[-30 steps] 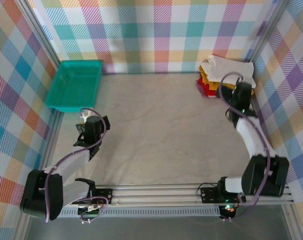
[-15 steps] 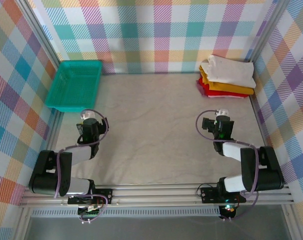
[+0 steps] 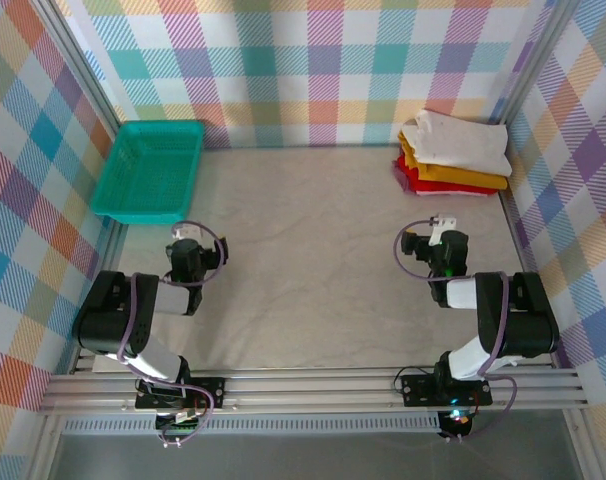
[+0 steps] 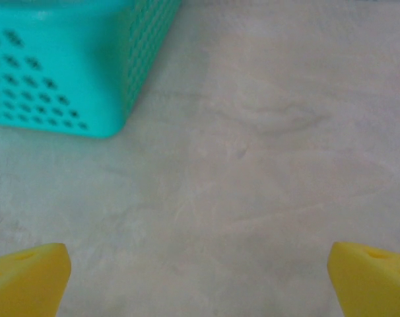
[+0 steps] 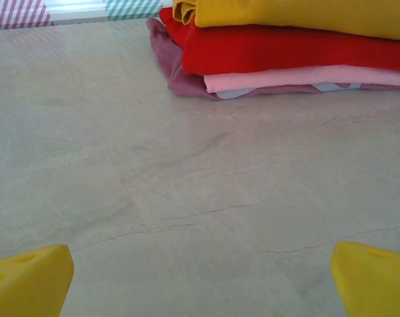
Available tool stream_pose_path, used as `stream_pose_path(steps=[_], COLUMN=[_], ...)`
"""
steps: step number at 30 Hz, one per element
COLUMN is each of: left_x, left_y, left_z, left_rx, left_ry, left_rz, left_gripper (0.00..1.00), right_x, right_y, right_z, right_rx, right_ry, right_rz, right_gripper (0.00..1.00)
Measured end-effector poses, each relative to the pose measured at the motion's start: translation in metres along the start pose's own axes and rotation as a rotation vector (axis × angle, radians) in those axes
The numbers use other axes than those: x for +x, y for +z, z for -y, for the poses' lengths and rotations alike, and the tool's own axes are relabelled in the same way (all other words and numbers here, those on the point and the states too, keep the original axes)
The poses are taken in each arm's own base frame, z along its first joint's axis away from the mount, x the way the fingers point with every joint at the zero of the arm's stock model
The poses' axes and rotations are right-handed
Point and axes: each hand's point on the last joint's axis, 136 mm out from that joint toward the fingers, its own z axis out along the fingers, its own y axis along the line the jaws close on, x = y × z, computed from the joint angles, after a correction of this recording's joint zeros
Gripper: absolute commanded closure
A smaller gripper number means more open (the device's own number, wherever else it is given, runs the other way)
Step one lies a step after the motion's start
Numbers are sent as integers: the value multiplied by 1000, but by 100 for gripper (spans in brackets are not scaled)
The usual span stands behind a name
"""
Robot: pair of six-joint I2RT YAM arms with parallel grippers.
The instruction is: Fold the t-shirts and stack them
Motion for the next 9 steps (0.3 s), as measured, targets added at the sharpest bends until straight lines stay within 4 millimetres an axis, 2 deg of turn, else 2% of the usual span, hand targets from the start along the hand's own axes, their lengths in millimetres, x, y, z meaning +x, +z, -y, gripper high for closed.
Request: stream_pose_path(steps=[3, 9], left_x=[-12, -7], left_y=[3, 2], left_z=[2, 0], left_rx=[0, -6], left_ry=[-6, -2], left_rz=[27, 10], left_gripper=[0, 0], right_x=[-1, -3], right_y=[0, 1], right_z=[-2, -5], right_rx=[-12, -27], right_ry=[0, -1], right_rz=[1, 5], right_gripper=[0, 0])
